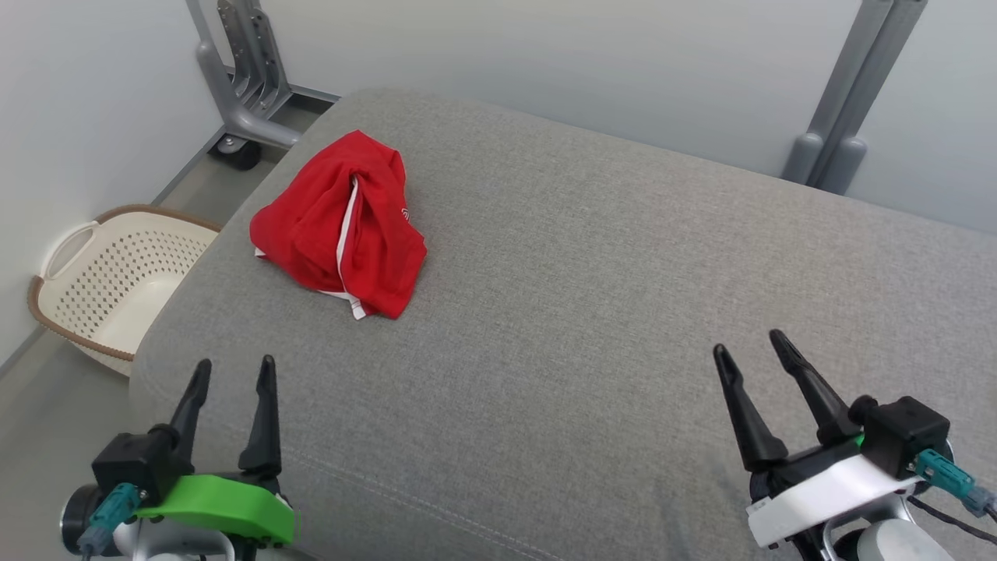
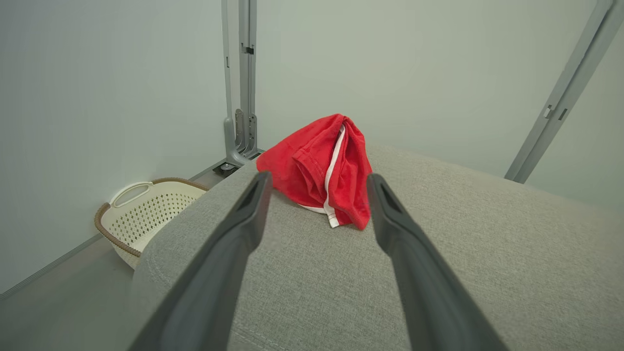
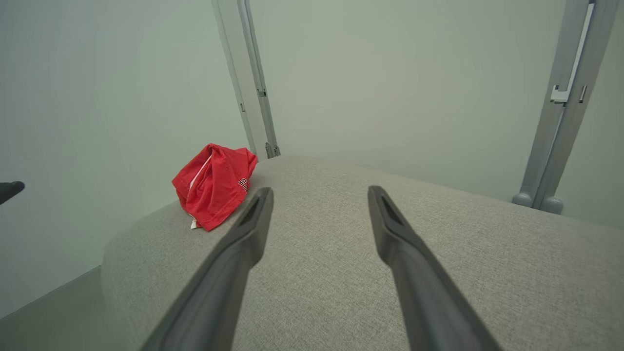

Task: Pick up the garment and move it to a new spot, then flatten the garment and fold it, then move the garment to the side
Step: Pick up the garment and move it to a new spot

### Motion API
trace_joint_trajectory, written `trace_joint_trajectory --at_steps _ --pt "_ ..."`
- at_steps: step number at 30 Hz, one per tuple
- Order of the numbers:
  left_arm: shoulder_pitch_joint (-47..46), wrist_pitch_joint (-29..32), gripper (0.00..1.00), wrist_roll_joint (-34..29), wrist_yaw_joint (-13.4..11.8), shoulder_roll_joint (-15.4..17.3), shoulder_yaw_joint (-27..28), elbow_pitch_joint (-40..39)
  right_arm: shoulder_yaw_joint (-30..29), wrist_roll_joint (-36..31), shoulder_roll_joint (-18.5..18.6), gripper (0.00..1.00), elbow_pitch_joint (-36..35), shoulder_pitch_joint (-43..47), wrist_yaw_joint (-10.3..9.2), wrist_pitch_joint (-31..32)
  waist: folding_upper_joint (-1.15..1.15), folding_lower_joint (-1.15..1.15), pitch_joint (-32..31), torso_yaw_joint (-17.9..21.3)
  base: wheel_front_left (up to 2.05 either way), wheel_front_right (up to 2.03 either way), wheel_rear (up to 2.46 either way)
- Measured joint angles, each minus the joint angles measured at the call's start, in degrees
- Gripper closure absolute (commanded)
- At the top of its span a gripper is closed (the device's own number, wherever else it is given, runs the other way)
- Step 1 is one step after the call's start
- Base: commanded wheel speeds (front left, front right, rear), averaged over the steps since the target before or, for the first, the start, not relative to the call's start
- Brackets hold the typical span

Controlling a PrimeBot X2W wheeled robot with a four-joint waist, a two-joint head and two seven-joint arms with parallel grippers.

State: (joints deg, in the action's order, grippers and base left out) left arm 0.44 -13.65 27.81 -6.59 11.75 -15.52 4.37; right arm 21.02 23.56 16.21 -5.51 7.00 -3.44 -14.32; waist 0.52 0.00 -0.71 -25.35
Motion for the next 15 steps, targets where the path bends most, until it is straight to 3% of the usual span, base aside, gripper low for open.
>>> trace_joint_trajectory --at_steps 4,9,15 --pt "0.01 0.1 0.0 -0.35 -0.01 1.64 1.43 -1.34 2.19 -2.11 0.73 0.0 -0.13 -2.47 1.82 1.53 0.0 0.0 0.61 -0.67 0.0 0.0 0.0" --pt "-1.12 1.18 0.0 -0.26 0.0 2.45 2.52 -3.71 2.4 -3.52 2.74 0.0 -1.21 -5.71 2.45 2.89 0.0 0.01 2.59 -0.35 0.0 0.0 0.0" --pt "-7.18 4.07 0.0 0.29 0.41 5.59 4.36 -5.97 2.07 -4.31 3.36 0.0 -3.25 -10.62 3.0 3.87 0.0 0.01 6.05 0.26 0.0 0.0 0.0"
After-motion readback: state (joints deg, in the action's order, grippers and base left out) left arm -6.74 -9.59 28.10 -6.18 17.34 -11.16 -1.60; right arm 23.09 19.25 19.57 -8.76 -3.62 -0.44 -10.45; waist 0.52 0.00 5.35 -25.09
